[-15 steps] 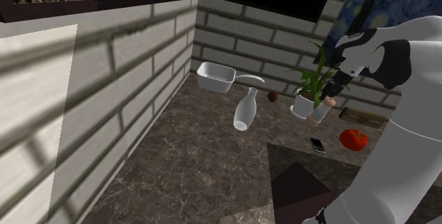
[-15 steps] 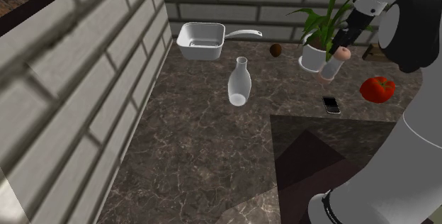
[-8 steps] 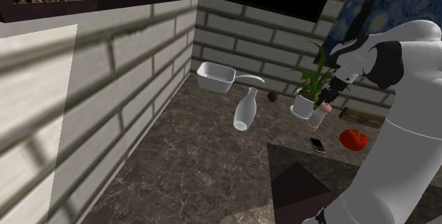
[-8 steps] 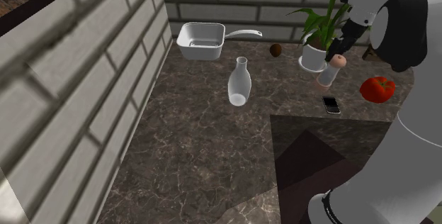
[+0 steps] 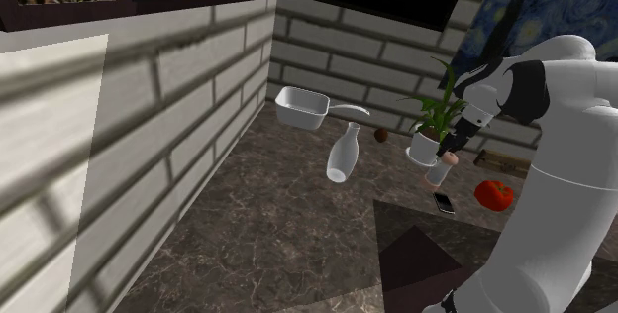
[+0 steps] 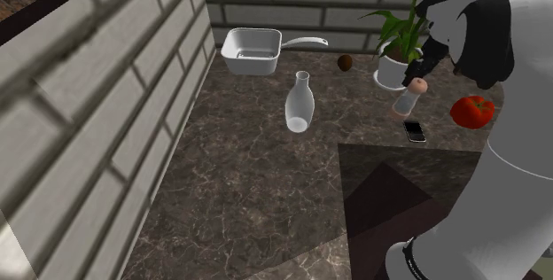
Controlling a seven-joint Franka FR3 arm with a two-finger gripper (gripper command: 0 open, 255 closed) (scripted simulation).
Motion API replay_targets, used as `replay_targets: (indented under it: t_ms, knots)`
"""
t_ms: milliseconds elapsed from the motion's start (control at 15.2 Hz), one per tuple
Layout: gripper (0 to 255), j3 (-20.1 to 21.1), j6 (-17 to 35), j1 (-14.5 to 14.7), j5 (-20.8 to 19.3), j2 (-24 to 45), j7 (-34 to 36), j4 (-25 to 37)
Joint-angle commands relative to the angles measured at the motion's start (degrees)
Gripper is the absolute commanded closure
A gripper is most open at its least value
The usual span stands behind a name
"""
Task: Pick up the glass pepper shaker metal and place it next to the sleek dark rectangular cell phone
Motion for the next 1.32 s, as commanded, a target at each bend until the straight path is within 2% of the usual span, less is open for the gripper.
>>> replay_targets:
  t_ms: [0, 528, 594, 924, 1188, 1254]
  knots:
    - [255, 0.33, 0.96, -0.25, 0.69, 0.66, -0.59, -0.61]
    - [255, 0.29, 0.95, -0.22, 0.71, 0.67, -0.6, -0.61]
    - [0, 0.32, 0.89, -0.3, 0.77, 0.76, -0.65, -0.5]
    - [0, 0.29, 0.95, -0.22, 0.71, 0.67, -0.6, -0.61]
    - [0, -1.2, -5.25, -0.57, -1.94, -1.31, 1.1, 4.56]
    - [0, -1.2, -5.25, -0.57, -1.94, -1.31, 1.1, 4.56]
